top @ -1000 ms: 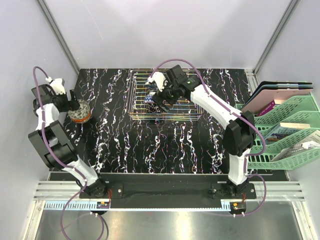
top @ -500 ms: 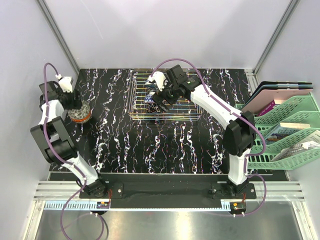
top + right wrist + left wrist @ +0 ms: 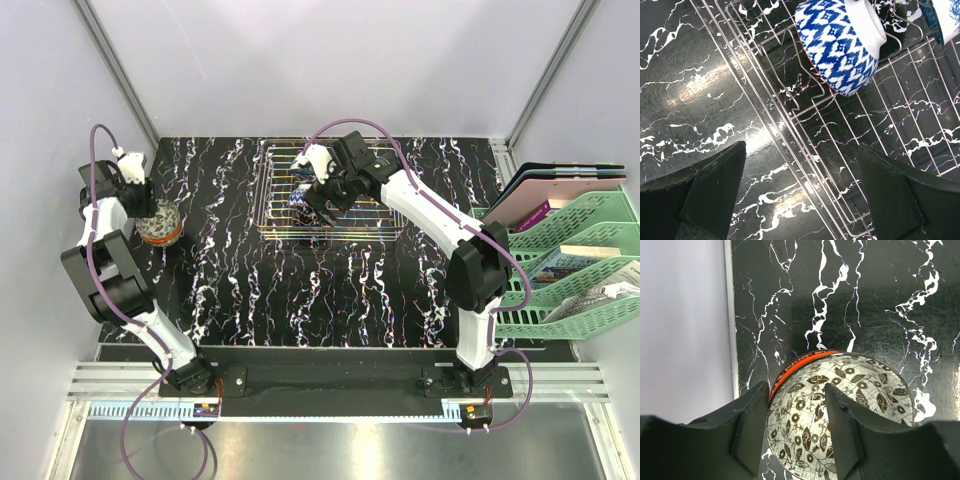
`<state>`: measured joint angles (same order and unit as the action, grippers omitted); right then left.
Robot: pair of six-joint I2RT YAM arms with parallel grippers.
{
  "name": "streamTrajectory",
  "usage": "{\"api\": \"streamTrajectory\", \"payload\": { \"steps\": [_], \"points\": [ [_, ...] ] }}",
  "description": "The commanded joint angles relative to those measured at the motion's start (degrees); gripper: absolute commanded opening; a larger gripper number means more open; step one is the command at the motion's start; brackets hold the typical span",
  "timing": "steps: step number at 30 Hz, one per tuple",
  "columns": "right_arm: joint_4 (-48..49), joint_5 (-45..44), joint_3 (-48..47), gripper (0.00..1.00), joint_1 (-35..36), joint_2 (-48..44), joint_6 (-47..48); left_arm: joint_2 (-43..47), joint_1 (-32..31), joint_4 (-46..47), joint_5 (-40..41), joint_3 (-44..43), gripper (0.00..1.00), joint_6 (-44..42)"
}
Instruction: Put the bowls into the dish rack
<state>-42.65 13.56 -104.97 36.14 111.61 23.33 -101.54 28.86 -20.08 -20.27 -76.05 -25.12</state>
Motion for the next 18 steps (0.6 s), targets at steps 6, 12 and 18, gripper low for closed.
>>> {"api": "streamTrajectory", "payload": {
  "steps": [6,12,18],
  "points": [
    [2.14,1.73,-0.24,0.98,-0.28,-2.36,-0.83,-1.38,-0.56,0.65,1.46,-2.79,0.33,-1.24],
    [2.14,1.73,-0.33,0.98,-0.28,-2.36,-0.92,-1.38,-0.65,0.48,2.43,-2.52,0.08,-1.77],
    [2.22,1.91,-0.68,0.98,-0.28,-2.19,-1.01,-0.07,-0.65,0.12,3.31,-2.26,0.00,-1.77]
  ]
}}
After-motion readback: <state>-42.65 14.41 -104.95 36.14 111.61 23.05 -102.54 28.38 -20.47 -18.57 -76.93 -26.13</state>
